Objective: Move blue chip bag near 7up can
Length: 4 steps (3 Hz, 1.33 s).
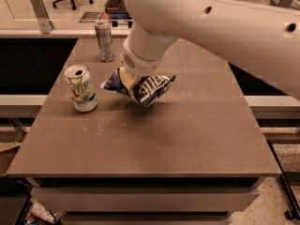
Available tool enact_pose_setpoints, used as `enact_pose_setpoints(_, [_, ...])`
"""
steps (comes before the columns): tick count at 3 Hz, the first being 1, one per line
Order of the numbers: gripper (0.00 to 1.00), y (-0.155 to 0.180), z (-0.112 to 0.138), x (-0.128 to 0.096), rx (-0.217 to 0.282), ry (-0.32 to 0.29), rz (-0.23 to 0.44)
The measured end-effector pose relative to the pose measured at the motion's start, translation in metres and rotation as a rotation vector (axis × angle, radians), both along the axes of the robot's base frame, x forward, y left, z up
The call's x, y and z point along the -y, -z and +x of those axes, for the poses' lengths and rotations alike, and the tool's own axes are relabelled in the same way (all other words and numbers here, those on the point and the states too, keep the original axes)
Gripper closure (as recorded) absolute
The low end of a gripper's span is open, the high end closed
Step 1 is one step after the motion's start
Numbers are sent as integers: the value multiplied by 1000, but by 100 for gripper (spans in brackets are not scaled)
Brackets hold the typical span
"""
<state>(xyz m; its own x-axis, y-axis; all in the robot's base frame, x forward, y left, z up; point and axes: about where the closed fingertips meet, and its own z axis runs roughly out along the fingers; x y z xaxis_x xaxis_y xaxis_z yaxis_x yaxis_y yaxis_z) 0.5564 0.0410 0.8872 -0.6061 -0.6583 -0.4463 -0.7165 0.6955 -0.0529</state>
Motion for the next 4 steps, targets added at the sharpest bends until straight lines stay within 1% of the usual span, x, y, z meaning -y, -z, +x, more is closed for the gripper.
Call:
enact_pose_setpoints(1, [82,-1,0,0,2,0,0])
enact_pose_setpoints(4, [12,-2,-2,0,4,-3,-1])
